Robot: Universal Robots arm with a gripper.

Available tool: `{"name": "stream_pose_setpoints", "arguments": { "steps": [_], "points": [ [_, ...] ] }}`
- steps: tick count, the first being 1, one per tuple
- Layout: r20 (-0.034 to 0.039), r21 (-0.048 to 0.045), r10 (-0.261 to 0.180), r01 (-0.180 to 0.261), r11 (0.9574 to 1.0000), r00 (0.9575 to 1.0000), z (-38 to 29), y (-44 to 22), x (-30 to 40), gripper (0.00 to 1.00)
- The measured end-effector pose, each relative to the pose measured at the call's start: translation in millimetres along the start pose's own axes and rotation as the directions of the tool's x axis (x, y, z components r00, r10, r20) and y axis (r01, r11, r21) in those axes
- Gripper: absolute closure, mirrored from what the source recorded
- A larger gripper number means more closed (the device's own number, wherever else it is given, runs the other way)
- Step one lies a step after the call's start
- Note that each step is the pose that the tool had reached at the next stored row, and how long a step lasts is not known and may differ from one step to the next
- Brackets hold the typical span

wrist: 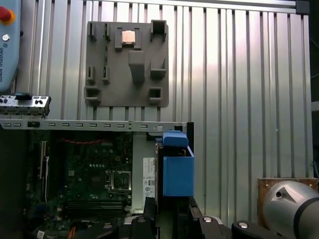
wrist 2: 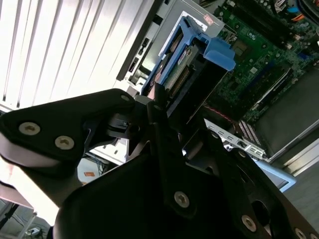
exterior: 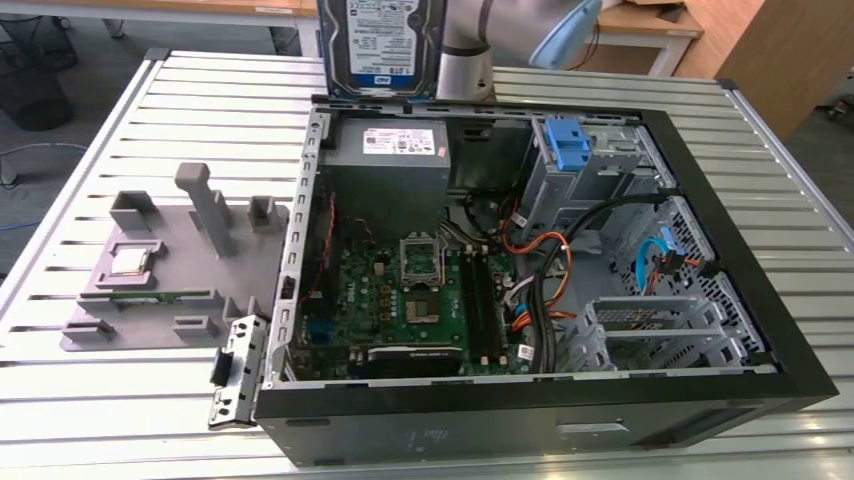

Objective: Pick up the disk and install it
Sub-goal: 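Pick up the disk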

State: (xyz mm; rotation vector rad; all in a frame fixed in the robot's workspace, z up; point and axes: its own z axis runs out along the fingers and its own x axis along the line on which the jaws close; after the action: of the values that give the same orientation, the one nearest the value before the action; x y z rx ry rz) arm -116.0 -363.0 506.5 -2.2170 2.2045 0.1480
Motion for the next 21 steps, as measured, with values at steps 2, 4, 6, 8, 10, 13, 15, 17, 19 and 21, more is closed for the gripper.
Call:
{"name": "stream_pose_setpoints", "arguments": {
  "steps": [2,4,6,8,10,13,15,17,19,21],
  "points": [
    [0.0001,0.0001,0.0,0.0,1.0,1.0,2.6,-4.5,0.2,0.65],
    [0.0002,0.0,0.0,0.0,1.0,1.0,4.7,-8.7,0.4,0.65],
    [0.0001,0.0,0.0,0.0,1.0,1.0,6.9,-12.3,0.6,0.65],
    [0.0,0.0,0.0,0.0,1.0,1.0,9.4,-15.8,0.8,0.65],
    [0.0001,0.0,0.0,0.0,1.0,1.0,11.8,-19.3,1.0,0.65],
    [0.0001,-0.0001,0.0,0.0,1.0,1.0,14.2,-23.6,1.3,0.65],
    [0.0001,-0.0001,0.0,0.0,1.0,1.0,15.8,-28.1,1.4,0.65],
    [0.0001,-0.0006,0.0,0.0,1.0,1.0,17.4,-34.2,1.6,0.65],
    [0.0002,-0.001,0.0,0.0,1.0,1.0,19.0,-40.1,1.8,0.65],
    [0.0001,-0.0016,0.0,0.0,1.0,1.0,20.5,-45.6,1.9,0.65]
  ]
}}
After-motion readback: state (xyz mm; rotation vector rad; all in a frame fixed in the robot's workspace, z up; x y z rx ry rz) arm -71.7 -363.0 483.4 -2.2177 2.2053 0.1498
